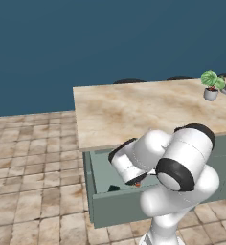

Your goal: Restock the sink supplies by placing the sponge and soap dispenser on the counter and next to the sink. Make sure the soap dispenser is upright.

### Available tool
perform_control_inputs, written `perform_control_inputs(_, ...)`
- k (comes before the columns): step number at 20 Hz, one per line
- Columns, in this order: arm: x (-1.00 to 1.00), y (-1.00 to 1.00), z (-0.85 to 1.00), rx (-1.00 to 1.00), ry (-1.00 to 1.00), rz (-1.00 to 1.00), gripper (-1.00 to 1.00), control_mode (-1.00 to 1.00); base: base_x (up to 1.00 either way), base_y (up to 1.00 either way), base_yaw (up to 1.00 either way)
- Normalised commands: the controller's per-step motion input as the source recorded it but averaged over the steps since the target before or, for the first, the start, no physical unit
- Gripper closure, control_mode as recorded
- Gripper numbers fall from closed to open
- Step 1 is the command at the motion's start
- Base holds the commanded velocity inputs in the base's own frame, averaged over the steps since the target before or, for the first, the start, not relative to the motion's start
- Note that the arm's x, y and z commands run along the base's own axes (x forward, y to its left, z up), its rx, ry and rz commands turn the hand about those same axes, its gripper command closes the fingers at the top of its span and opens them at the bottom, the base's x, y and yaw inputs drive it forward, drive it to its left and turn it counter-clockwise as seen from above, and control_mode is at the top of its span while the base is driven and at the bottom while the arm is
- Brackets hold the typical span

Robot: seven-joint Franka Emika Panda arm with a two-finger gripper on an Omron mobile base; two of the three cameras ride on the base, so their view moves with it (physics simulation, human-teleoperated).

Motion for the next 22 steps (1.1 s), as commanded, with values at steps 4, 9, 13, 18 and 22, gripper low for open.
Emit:
perform_control_inputs(4, 0.00, -0.26, 1.00, 0.08, 0.18, -0.05, 1.00, -1.00, 0.00, 0.00, 0.00)
perform_control_inputs(9, 0.02, -0.24, 1.00, 0.09, 0.20, -0.06, 1.00, -1.00, 0.00, 0.00, 0.00)
perform_control_inputs(13, 0.11, -0.21, 1.00, 0.09, 0.25, -0.10, 1.00, -1.00, 0.00, 0.00, 0.00)
perform_control_inputs(18, 0.10, -0.17, 1.00, 0.08, 0.25, -0.11, 1.00, -1.00, 0.00, 0.00, 0.00)
perform_control_inputs(22, 0.00, -0.11, 1.00, 0.08, 0.23, -0.09, 1.00, -1.00, 0.00, 0.00, 0.00)
